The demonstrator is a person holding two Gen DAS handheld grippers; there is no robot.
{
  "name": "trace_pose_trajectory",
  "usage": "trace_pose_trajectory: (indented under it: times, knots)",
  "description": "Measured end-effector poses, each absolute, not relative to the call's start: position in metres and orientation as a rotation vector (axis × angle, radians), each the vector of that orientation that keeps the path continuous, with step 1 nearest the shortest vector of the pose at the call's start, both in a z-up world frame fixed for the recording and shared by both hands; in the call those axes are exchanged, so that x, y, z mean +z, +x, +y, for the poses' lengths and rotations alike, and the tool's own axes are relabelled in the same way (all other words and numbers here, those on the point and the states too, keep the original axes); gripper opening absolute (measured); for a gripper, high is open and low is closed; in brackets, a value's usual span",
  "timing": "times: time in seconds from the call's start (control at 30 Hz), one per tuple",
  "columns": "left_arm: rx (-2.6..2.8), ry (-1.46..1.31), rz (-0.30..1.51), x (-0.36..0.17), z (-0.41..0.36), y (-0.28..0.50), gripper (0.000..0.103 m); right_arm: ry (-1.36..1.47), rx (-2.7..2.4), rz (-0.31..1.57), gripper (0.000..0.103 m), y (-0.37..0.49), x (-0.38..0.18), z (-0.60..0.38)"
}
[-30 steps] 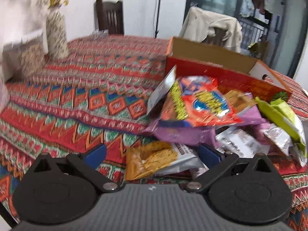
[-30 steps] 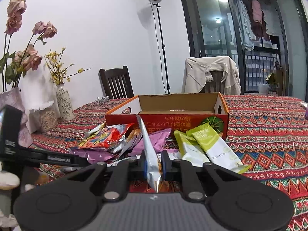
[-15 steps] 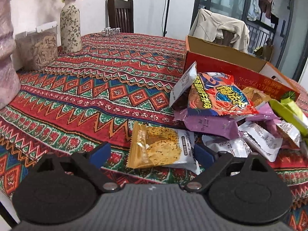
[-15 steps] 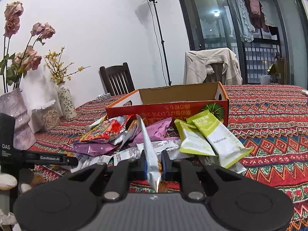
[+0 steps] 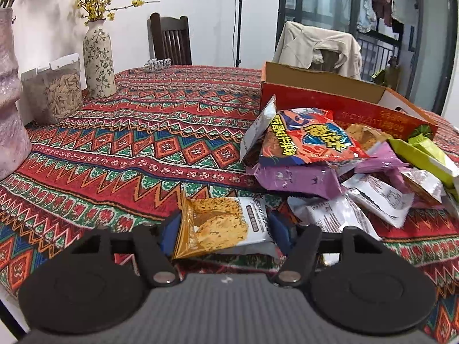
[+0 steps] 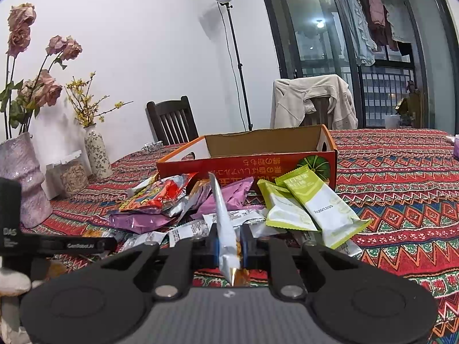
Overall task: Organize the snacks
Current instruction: 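Grasp the orange cookie packet with the left tool while the right tool holds the white packet, then carry both packets over the cardboard box and open both tools to drop them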
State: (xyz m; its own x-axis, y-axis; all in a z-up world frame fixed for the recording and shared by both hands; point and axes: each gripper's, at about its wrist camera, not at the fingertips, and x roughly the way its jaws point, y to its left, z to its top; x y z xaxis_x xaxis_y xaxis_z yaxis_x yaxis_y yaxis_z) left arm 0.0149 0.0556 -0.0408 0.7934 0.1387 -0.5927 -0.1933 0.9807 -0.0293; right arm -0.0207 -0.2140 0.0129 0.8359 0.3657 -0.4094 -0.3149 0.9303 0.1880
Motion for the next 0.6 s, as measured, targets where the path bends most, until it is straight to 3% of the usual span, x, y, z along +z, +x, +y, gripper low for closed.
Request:
trace_pose_trajectory:
  times: [0.33,0.6]
  knots:
    - [0.126,-0.084,0.485,0.003,0.057,-0.008,0.066,0.112,0.352,0.37,0.013,-0.024,0.032,-0.217]
    - [-0.014,-0.106,0.404,0.048,0.039,0.035,0.066,0.135,0.3,0.298,0.013,0.018,0.065,-0.227]
